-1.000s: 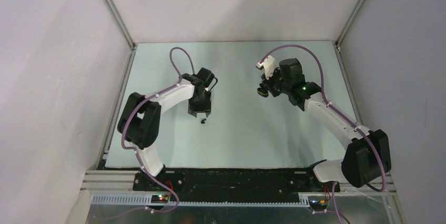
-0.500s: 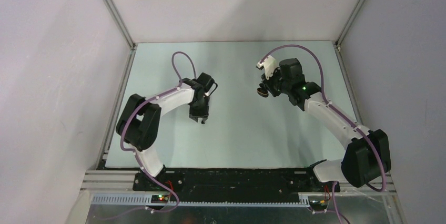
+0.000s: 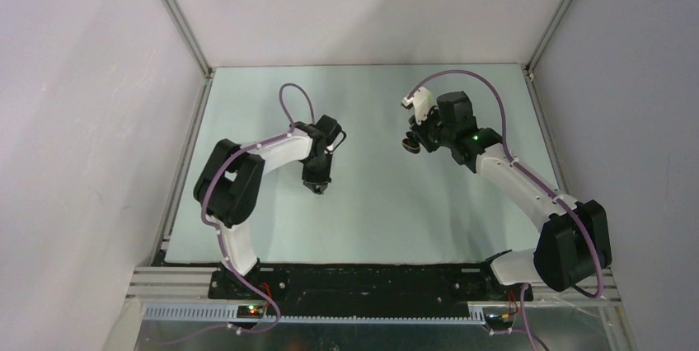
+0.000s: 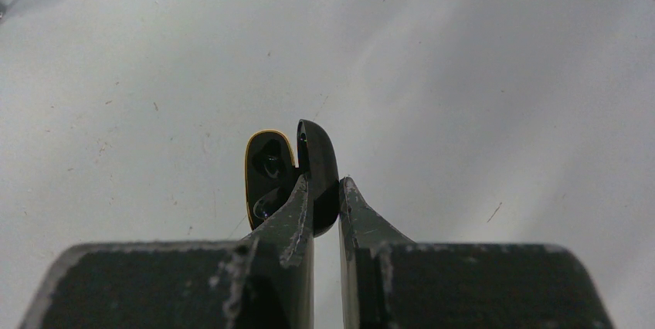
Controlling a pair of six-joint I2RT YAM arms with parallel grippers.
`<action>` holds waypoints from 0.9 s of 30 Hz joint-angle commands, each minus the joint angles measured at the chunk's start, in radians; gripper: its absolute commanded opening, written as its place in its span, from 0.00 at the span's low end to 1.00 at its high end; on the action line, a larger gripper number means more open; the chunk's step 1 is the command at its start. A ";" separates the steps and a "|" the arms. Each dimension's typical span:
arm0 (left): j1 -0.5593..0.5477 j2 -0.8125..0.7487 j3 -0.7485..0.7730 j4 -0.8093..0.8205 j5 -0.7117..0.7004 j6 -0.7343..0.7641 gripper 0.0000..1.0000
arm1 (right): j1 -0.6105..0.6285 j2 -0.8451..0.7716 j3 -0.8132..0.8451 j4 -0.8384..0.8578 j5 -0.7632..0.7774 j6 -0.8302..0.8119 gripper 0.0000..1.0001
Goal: Insert the wireless bluetooth earbuds into the charging case
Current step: Adjust the earbud at the center of the board.
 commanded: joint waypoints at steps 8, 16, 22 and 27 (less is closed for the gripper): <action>0.008 -0.005 0.069 -0.037 0.100 0.141 0.00 | -0.009 -0.015 0.029 0.021 -0.006 -0.010 0.00; 0.060 0.093 0.222 -0.417 0.298 0.450 0.00 | -0.008 -0.042 0.033 -0.060 -0.039 -0.012 0.00; 0.062 0.175 0.226 -0.594 0.292 0.600 0.00 | -0.006 -0.044 0.034 -0.035 -0.044 -0.011 0.00; 0.036 0.263 0.351 -0.660 0.174 0.623 0.05 | -0.005 -0.048 0.034 -0.037 -0.041 -0.013 0.00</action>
